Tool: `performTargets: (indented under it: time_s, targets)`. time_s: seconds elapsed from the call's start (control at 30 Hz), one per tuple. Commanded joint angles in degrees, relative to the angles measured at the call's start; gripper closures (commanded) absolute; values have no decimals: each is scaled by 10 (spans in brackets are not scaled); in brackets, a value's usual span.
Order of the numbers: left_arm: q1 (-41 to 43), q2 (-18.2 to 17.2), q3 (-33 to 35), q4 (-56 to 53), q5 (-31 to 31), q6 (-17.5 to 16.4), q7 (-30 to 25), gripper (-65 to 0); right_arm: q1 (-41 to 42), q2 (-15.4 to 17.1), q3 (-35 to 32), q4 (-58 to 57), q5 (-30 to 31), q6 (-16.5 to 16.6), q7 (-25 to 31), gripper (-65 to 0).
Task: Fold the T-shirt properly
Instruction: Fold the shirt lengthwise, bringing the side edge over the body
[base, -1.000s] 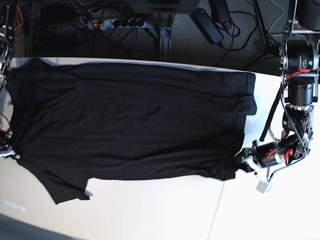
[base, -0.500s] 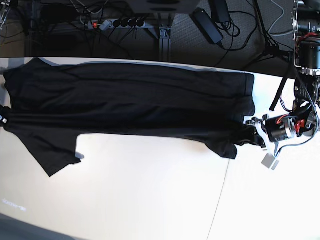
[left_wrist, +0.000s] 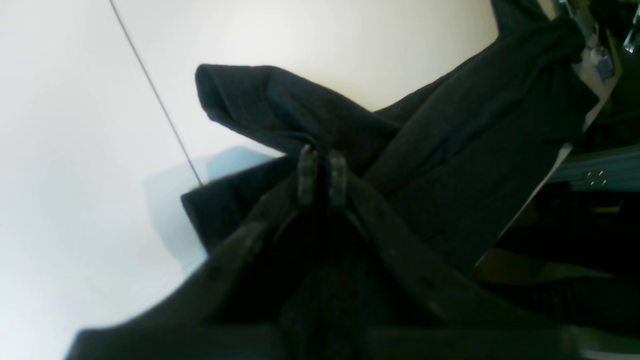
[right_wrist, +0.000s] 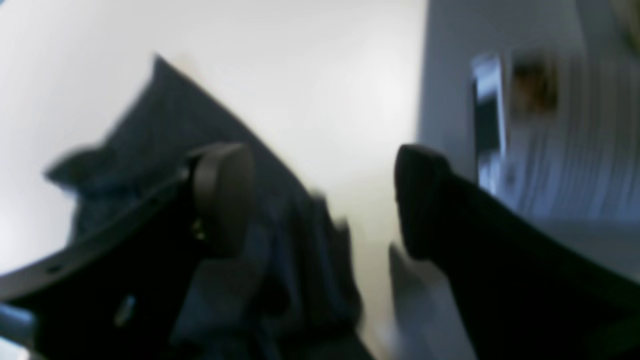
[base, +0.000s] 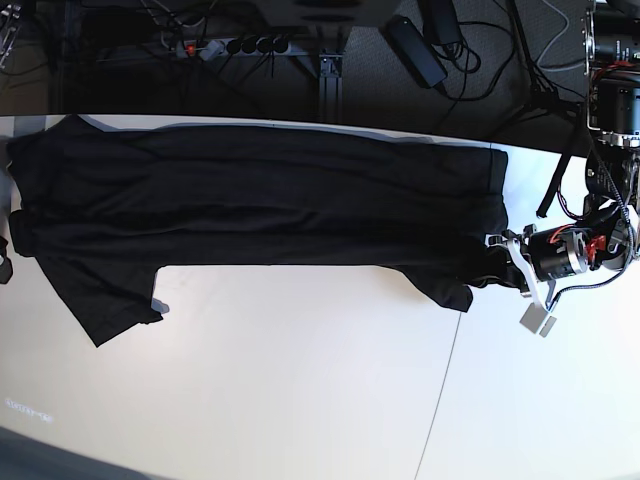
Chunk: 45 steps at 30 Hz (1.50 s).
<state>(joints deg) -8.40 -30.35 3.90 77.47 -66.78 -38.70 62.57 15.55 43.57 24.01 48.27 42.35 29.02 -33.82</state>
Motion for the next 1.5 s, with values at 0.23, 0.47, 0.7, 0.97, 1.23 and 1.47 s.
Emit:
performTargets:
  time_s: [0.23,0.47,0.7,0.97,1.23,1.47]
  targets:
    - [-11,-9,-5,9,-12,-13,-6,0,100,-31,-78,-58,-123,31,60,-439]
    - [-11,-10,-5,9,-12,-13,-6,0,150,-63,-152,-199,-205,23,157,-439]
    - [-11,-9,-5,9,-16,-13,-6,0,154,-92,-152,-210,-229,29,141,-439]
    - [-11,-9,-5,9,-16,-13,-6,0,154,-130,-154,-210,-228,44,94,-439]
    - [-11,-9,-5,9,-16,-13,-10,0,154,-139,-163,-206,-224,44,75,-13]
    - [-11,-9,-5,9,-16,-13,-10,0,153,-138,-163,-159,-204,44,71,0]
